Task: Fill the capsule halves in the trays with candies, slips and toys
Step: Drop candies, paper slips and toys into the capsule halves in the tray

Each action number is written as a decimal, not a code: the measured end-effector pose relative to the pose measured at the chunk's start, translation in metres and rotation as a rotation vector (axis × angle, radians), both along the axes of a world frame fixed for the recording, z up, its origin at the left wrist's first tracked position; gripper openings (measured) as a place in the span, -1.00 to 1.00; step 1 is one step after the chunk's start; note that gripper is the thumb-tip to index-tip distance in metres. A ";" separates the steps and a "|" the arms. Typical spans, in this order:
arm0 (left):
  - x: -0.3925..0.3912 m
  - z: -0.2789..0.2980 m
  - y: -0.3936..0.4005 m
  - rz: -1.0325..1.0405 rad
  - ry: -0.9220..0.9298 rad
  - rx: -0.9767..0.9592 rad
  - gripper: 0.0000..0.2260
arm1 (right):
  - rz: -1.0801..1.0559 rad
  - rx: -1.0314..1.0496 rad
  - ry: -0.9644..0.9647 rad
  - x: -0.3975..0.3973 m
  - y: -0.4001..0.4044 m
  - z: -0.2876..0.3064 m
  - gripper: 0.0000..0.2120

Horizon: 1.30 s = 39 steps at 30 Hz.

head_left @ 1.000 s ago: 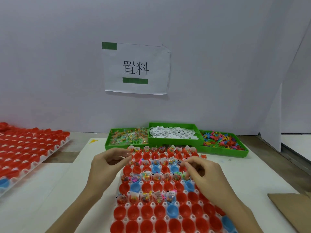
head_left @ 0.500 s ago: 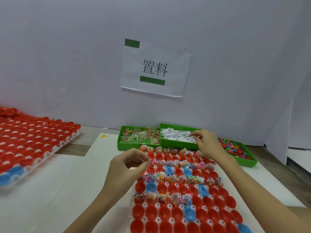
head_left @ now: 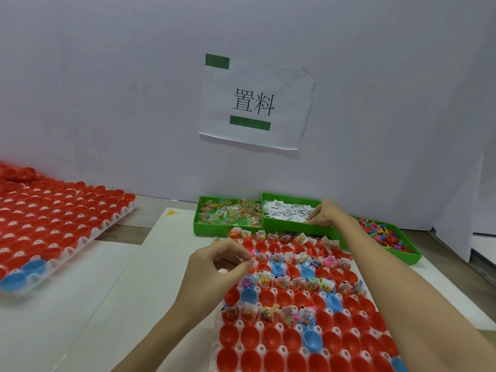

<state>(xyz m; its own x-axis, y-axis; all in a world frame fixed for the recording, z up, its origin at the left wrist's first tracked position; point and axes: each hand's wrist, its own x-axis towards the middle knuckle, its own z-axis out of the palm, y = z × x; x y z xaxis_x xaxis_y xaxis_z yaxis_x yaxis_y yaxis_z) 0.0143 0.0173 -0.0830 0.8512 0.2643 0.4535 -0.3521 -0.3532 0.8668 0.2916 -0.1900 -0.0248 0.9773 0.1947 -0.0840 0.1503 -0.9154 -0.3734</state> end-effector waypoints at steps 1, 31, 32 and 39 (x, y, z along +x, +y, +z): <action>0.000 -0.001 -0.001 -0.004 0.004 0.004 -0.87 | -0.001 0.025 0.005 0.003 -0.001 -0.002 -0.64; -0.003 0.001 -0.005 -0.022 0.075 -0.071 -0.81 | 0.021 0.474 -0.394 -0.016 -0.032 -0.032 -0.81; -0.002 0.002 -0.005 -0.019 0.079 -0.077 -0.79 | 0.023 0.511 -0.404 -0.019 -0.032 -0.031 -0.82; -0.004 0.003 -0.006 -0.053 0.113 -0.130 -0.85 | 0.187 0.553 -0.355 -0.078 -0.024 -0.010 -0.86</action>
<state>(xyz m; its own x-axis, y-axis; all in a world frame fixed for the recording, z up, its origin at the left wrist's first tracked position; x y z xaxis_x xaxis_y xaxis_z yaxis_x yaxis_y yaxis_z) 0.0102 0.0112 -0.0797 0.9090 0.2682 0.3190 -0.2649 -0.2192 0.9390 0.2141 -0.2143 -0.0347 0.8729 0.2854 0.3958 0.4873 -0.5504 -0.6779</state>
